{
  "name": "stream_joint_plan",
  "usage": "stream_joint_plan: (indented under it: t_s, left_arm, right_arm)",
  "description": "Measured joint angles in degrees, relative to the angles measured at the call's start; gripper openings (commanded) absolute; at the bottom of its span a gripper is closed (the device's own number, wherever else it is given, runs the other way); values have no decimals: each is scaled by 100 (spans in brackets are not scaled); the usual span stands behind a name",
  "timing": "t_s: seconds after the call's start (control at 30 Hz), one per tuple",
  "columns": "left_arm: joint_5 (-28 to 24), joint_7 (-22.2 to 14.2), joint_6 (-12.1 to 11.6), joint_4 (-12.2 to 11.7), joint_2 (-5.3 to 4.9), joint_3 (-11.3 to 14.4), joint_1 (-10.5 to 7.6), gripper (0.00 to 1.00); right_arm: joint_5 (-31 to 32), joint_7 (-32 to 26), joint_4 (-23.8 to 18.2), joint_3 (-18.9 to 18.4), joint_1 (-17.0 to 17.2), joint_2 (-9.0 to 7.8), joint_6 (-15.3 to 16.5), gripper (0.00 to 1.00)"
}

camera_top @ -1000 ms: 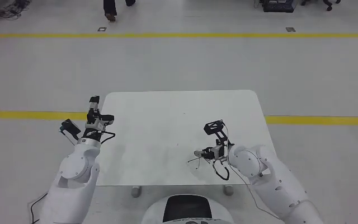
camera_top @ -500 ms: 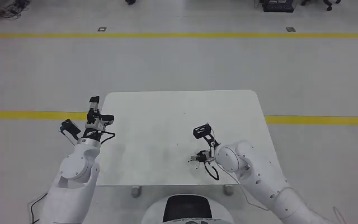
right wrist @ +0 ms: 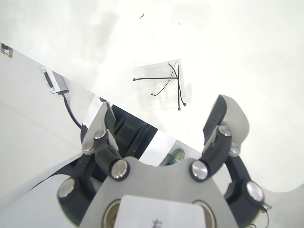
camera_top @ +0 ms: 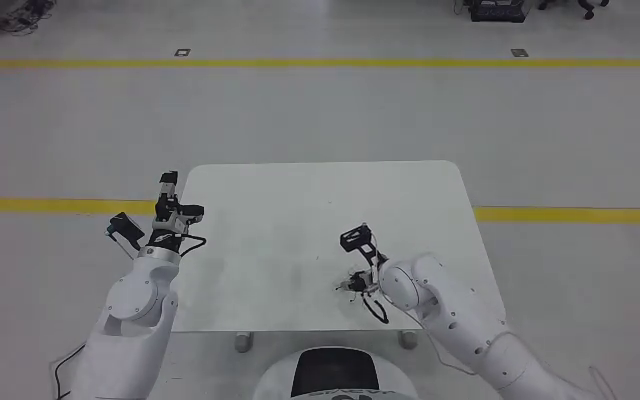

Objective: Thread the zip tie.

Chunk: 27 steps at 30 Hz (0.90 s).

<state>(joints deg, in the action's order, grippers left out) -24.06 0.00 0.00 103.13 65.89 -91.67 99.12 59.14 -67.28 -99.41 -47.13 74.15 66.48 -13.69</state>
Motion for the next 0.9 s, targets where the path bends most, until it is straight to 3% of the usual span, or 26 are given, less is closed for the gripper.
stream_joint_plan:
  t_s: [0.13, 0.43, 0.6, 0.9]
  left_arm:
    - [0, 0, 0, 0, 0, 0, 0, 100]
    - [0, 0, 0, 0, 0, 0, 0, 100]
    - [0, 0, 0, 0, 0, 0, 0, 100]
    - [0, 0, 0, 0, 0, 0, 0, 100]
  right_arm:
    - [242, -193, 92, 258, -173, 41, 365, 100]
    - [197, -118, 116, 263, -154, 36, 427, 100]
    - [31, 139, 240, 82, -166, -43, 1610, 100]
    - [-112, 20, 264, -244, -219, -203, 3166, 100]
